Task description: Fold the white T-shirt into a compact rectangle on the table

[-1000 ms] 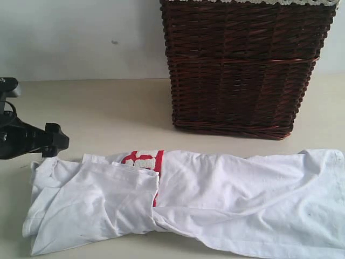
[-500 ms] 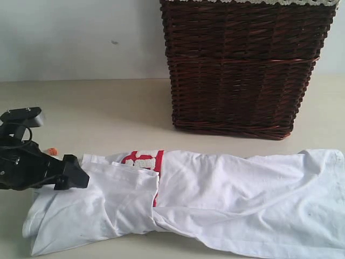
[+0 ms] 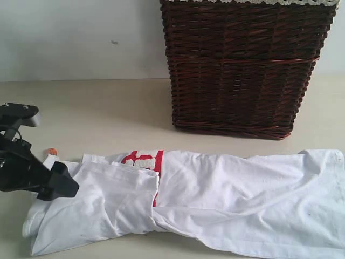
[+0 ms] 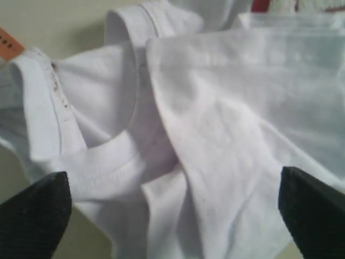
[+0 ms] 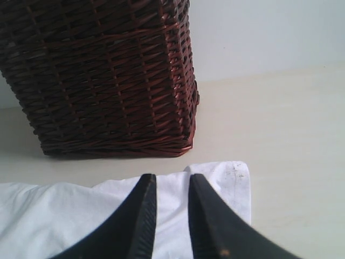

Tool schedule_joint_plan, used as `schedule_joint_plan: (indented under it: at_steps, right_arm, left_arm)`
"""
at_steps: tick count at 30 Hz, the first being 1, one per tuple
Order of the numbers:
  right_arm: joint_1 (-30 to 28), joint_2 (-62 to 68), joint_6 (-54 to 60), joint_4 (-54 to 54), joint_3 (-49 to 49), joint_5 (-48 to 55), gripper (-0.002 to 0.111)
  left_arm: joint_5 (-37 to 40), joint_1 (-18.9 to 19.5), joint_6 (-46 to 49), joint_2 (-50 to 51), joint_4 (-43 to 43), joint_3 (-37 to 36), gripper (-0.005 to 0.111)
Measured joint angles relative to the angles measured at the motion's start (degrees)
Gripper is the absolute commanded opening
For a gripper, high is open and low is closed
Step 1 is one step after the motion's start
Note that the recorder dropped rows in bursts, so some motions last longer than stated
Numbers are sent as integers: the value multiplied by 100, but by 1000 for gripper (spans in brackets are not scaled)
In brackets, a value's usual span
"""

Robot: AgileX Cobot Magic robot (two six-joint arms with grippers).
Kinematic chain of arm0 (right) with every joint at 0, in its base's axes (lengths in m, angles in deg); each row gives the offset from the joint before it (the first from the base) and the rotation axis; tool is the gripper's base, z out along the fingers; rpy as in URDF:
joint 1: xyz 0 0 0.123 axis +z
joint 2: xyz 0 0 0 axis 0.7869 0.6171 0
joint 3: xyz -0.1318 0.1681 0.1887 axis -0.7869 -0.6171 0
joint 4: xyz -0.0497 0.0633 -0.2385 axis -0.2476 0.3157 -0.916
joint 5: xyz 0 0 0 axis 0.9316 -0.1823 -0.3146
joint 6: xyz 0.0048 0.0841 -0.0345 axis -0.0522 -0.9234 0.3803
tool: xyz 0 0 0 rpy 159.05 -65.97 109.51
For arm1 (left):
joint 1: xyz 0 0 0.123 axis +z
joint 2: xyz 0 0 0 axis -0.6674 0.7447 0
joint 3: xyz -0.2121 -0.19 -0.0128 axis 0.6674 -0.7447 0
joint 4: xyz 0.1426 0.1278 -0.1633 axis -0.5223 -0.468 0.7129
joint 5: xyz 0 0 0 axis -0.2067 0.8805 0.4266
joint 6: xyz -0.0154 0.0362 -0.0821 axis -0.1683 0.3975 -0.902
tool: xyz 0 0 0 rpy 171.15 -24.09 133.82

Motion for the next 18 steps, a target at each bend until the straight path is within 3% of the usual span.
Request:
schedule_joint_plan:
  at_steps: [6, 18]
  right_arm:
    - [0, 0, 0, 0, 0, 0, 22]
    - [0, 0, 0, 0, 0, 0, 22]
  left_arm:
    - [-228, 0, -1294, 0, -1224, 0, 105]
    - [-749, 0, -1637, 89, -1212, -14, 105]
